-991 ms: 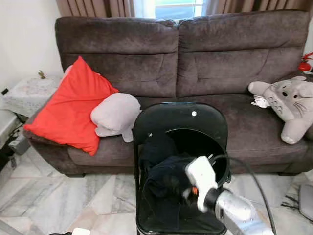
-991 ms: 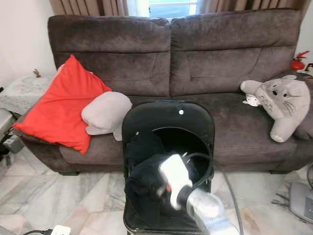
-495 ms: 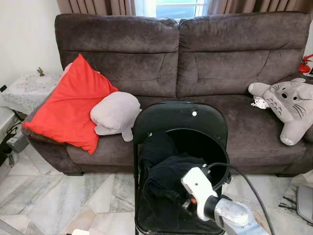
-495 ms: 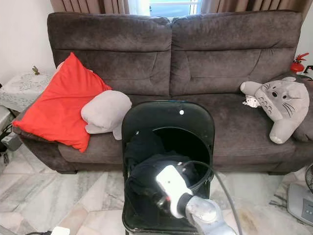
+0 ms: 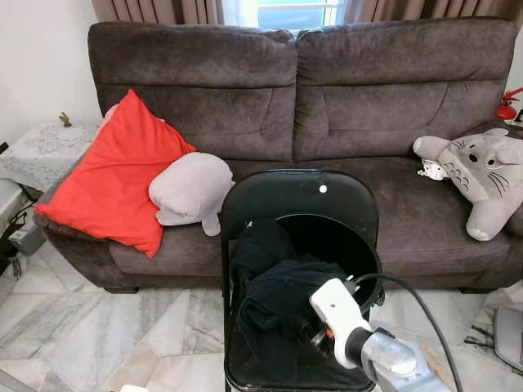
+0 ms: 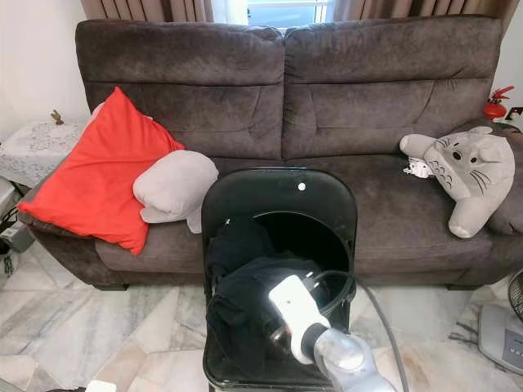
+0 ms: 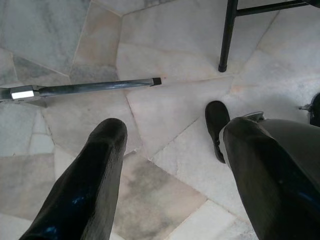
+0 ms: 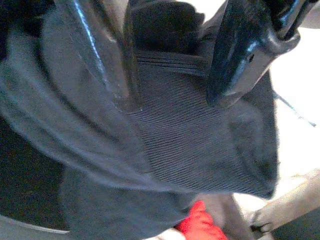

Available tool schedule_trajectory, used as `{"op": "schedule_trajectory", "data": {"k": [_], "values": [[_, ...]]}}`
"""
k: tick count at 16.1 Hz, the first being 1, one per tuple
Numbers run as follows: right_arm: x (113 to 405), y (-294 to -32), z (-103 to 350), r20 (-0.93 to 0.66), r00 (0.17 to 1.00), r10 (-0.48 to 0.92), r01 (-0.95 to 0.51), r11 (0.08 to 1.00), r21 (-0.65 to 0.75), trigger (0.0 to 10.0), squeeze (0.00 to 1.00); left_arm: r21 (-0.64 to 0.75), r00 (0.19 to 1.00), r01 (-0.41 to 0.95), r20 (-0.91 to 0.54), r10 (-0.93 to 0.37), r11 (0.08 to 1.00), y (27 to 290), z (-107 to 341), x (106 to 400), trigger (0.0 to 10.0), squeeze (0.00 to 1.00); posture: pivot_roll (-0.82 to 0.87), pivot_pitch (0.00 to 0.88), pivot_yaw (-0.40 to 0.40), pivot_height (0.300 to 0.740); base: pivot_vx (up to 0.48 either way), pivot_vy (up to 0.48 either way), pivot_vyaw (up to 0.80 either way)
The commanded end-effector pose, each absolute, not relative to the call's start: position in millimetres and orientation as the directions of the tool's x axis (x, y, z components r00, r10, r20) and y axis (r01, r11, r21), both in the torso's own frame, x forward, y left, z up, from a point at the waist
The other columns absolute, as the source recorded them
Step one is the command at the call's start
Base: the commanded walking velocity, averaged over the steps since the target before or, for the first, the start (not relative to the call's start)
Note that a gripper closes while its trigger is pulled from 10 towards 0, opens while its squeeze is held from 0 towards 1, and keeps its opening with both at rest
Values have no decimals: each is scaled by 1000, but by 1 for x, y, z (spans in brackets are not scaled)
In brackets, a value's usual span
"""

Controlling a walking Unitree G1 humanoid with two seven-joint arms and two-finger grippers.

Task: Hang hanger

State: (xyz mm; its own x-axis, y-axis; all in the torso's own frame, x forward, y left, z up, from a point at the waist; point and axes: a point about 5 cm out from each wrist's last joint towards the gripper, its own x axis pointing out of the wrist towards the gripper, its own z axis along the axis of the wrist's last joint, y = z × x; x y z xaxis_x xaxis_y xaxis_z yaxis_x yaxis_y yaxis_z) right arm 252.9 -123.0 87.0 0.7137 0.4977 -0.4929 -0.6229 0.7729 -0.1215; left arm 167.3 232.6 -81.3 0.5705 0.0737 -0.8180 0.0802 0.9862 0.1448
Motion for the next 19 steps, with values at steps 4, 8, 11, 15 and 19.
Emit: {"op": "schedule_trajectory", "data": {"k": [4,8,11,15,19], "values": [[273,-151,115,-366,882,297,-391,895,-214,10000,0,142,532,81,-843,78,987,233,-85,160,10000,0,-14,73,55,740,0,0,0],[274,-148,120,-335,890,309,-388,900,-201,10000,0,141,531,81,-844,77,987,232,-85,161,10000,0,-16,71,53,740,0,0,0],[273,-139,123,-313,875,369,-437,880,-186,10000,0,142,531,81,-844,78,987,230,-85,162,10000,0,-14,66,53,740,0,0,0],[265,-122,141,-246,796,554,-594,793,-134,10000,0,143,531,79,-844,80,987,228,-86,162,10000,0,-14,62,50,740,0,0,0],[252,-126,121,-418,703,576,-688,699,-195,10000,0,139,530,81,-845,76,987,226,-86,162,10000,0,-18,59,49,740,0,0,0]]}}
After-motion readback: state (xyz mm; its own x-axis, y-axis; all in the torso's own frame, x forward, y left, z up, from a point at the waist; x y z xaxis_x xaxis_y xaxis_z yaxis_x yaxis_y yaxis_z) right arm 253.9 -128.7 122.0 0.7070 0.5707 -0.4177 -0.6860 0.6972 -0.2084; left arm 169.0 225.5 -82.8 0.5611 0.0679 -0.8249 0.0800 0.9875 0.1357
